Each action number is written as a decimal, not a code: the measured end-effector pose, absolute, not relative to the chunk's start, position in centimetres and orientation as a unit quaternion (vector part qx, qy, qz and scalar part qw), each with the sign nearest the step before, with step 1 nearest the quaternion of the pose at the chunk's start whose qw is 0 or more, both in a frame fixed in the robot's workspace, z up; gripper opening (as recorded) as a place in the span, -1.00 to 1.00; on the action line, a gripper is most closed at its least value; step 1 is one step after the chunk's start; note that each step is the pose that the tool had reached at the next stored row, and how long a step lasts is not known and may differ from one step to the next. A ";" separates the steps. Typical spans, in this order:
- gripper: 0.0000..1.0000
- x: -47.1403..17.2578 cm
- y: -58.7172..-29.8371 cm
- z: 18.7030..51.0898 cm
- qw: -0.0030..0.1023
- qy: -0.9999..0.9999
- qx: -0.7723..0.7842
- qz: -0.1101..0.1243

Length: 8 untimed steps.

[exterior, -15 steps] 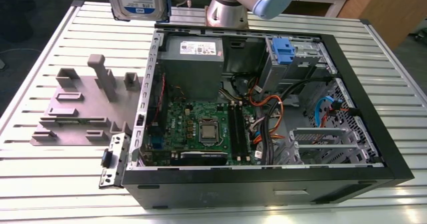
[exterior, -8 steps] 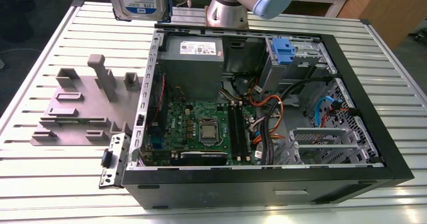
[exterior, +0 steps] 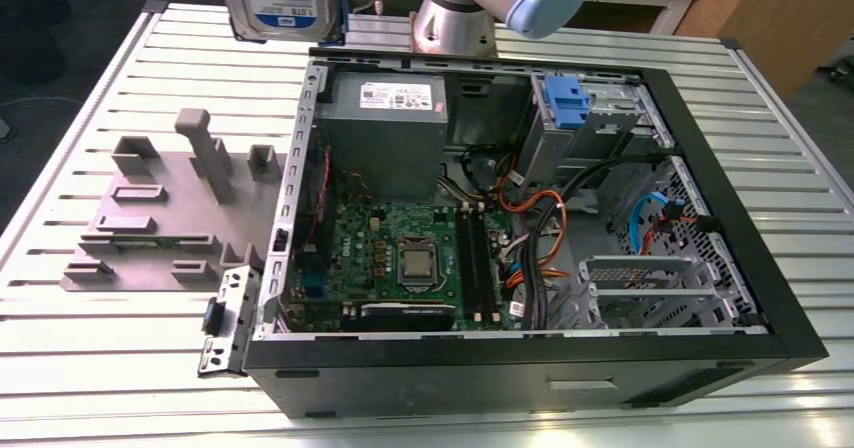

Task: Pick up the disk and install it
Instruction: 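Pick up the disk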

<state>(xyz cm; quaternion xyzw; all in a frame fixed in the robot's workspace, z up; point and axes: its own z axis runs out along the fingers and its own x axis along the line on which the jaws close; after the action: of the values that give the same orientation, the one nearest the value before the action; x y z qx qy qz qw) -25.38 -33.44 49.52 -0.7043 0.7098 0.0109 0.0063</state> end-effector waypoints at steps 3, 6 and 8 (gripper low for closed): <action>-0.27 -25.3 -33.4 49.5 0.006 0.710 -0.704 0.011; -0.27 -25.1 -33.4 49.5 0.006 0.710 -0.704 0.011; -0.27 -25.1 -33.4 49.5 0.006 0.710 -0.704 0.011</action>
<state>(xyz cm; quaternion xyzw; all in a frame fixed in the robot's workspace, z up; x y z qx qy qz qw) -25.06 -33.44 49.52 -0.7043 0.7098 0.0109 0.0062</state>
